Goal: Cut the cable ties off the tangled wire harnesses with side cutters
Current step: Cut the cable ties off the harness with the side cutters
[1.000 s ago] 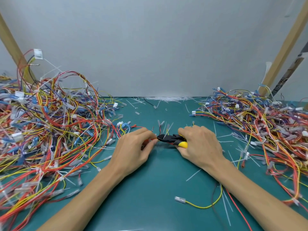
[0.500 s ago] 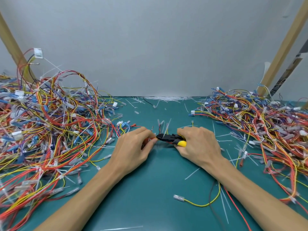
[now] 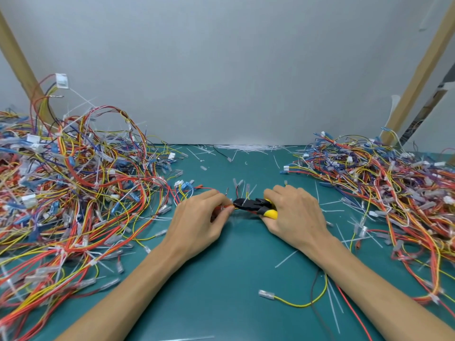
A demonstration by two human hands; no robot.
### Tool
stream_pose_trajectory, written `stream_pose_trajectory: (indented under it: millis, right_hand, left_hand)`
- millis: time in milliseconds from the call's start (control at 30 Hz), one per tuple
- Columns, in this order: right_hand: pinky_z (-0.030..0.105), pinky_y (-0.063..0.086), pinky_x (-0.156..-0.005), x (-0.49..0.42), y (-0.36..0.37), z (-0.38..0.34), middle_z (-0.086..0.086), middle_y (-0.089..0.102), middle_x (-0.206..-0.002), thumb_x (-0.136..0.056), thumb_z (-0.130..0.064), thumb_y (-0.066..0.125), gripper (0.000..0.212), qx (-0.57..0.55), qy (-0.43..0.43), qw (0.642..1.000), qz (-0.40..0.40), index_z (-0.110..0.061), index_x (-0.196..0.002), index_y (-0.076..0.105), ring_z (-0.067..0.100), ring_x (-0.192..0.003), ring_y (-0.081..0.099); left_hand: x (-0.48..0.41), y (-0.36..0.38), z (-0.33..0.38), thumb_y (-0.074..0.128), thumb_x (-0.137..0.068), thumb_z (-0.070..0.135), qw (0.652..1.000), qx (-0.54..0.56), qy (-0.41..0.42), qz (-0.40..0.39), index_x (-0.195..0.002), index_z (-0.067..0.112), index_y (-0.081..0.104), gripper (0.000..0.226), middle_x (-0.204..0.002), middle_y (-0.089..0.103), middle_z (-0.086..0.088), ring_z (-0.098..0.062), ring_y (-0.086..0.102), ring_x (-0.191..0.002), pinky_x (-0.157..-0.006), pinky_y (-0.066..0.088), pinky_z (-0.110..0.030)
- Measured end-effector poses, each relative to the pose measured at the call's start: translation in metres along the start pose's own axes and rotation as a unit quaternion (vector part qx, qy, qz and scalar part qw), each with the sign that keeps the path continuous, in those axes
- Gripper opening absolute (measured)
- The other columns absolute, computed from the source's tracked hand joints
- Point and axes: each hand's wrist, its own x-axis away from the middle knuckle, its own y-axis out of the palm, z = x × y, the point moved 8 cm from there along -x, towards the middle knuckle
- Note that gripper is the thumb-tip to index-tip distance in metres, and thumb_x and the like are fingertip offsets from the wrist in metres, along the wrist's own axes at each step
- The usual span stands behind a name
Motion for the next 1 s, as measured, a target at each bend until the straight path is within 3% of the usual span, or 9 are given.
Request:
stream_pose_trajectory:
  millis: [133, 300, 367, 500, 1000]
  right_hand:
    - [0.03, 0.022, -0.056, -0.0011, 0.003, 0.0053, -0.004, 0.054, -0.063, -0.075, -0.042, 0.065, 0.03, -0.011, 0.02, 1.0, -0.005, -0.025, -0.067, 0.042, 0.023, -0.059, 0.037]
    - [0.029, 0.025, -0.058, -0.0004, 0.0046, 0.0015, -0.003, 0.056, -0.067, -0.075, -0.04, 0.068, 0.025, -0.008, 0.006, 1.0, -0.007, -0.022, -0.073, 0.052, 0.023, -0.061, 0.041]
    - [0.03, 0.024, -0.058, -0.0005, 0.0039, 0.0025, -0.004, 0.055, -0.066, -0.076, -0.041, 0.066, 0.027, -0.01, 0.015, 1.0, -0.017, -0.023, -0.071, 0.048, 0.022, -0.06, 0.038]
    - [0.03, 0.023, -0.057, -0.0014, 0.0045, 0.0037, -0.004, 0.057, -0.068, -0.077, -0.044, 0.063, 0.026, -0.01, 0.019, 1.0, -0.021, -0.025, -0.07, 0.046, 0.025, -0.064, 0.049]
    - [0.031, 0.024, -0.059, -0.0006, 0.0053, 0.007, -0.004, 0.058, -0.071, -0.078, -0.047, 0.061, 0.026, -0.025, 0.023, 0.999, -0.025, -0.024, -0.074, 0.05, 0.025, -0.069, 0.053]
  left_hand:
    - [0.0, 0.0006, -0.0006, 0.064, -0.09, 0.028, 1.0, -0.002, -0.001, 0.001, -0.086, 0.025, 0.066, 0.006, -0.079, 0.062, 0.01, -0.011, 0.057, -0.07, -0.064, 0.05, -0.035]
    - [0.001, 0.0018, -0.0013, 0.063, -0.09, 0.028, 1.0, 0.0, -0.001, -0.002, -0.087, 0.024, 0.067, 0.007, -0.08, 0.063, 0.009, -0.013, 0.058, -0.07, -0.064, 0.05, -0.036]
    - [0.0015, 0.0008, -0.0003, 0.063, -0.09, 0.028, 1.0, 0.0, -0.002, -0.003, -0.087, 0.024, 0.067, 0.007, -0.079, 0.063, 0.009, -0.013, 0.057, -0.069, -0.064, 0.05, -0.036]
    - [0.0007, 0.0011, -0.0017, 0.063, -0.09, 0.029, 1.0, -0.001, -0.004, -0.004, -0.087, 0.023, 0.067, 0.007, -0.079, 0.062, 0.01, -0.013, 0.057, -0.07, -0.064, 0.05, -0.036]
    - [0.0004, 0.0024, -0.0023, 0.062, -0.09, 0.03, 1.0, 0.003, -0.004, 0.001, -0.086, 0.025, 0.066, 0.008, -0.079, 0.062, 0.011, -0.01, 0.057, -0.069, -0.063, 0.05, -0.035]
